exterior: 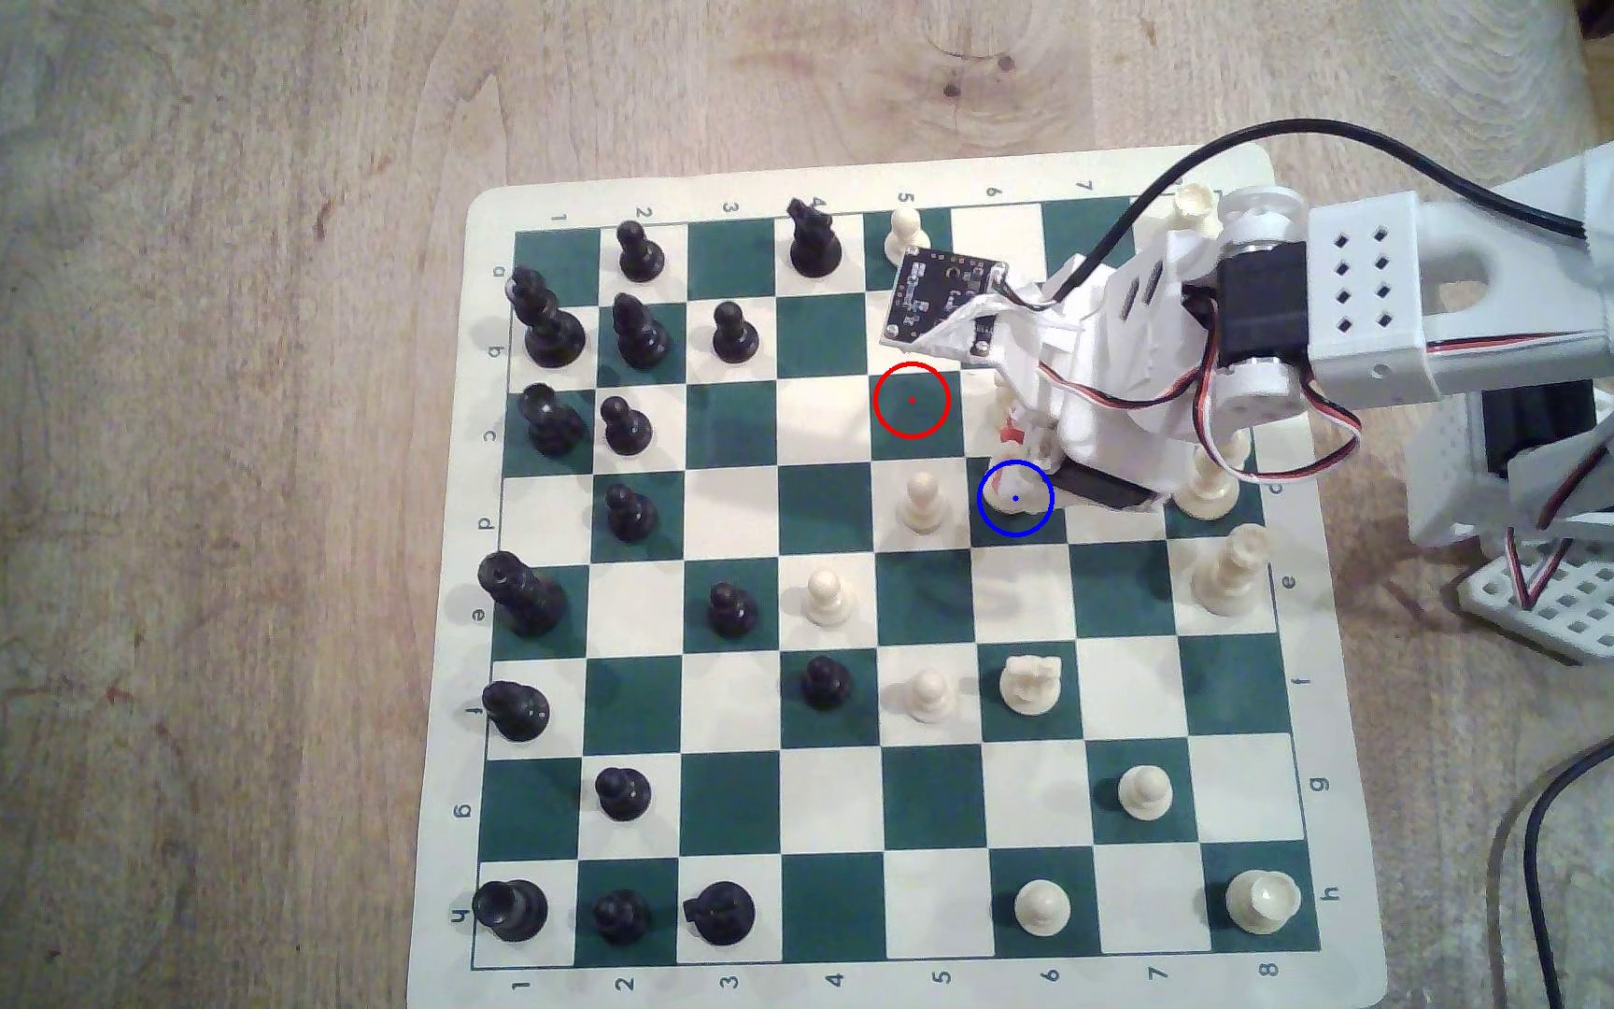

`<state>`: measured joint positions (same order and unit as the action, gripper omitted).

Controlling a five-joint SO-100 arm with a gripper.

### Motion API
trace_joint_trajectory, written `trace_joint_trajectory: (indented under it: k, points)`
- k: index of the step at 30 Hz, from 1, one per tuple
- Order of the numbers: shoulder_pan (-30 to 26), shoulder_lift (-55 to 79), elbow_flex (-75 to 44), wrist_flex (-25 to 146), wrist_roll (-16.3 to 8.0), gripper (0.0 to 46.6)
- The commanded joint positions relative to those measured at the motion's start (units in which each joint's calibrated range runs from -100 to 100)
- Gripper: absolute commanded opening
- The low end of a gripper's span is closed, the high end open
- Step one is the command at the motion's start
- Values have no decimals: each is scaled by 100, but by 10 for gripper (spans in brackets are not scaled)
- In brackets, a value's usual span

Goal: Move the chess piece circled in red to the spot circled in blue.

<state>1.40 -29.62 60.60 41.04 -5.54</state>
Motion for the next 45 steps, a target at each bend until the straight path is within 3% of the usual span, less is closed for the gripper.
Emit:
trace_joint_trajectory:
  k: [1,3,5,14,21,24,28,32,33,34,37,41,45]
  points:
    - [-27,-171,6,139,-29,106]
    - [-3,-298,6,188,-29,160]
    - [12,-400,6,245,-39,181]
    - [-340,-1962,-40,1302,-122,177]
    - [-668,-4356,1003,1204,-430,160]
    - [-371,-5264,1447,1007,-239,133]
    - [-238,-6138,1928,573,137,142]
    - [-136,-6486,2390,-647,459,102]
    - [-42,-6495,2635,-1614,620,12]
    - [-3,-6512,2934,-2531,806,3]
    - [-27,-6478,3505,-4529,830,3]
    - [-105,-6418,3841,-6192,708,2]
    - [-269,-6605,3922,-7855,737,2]
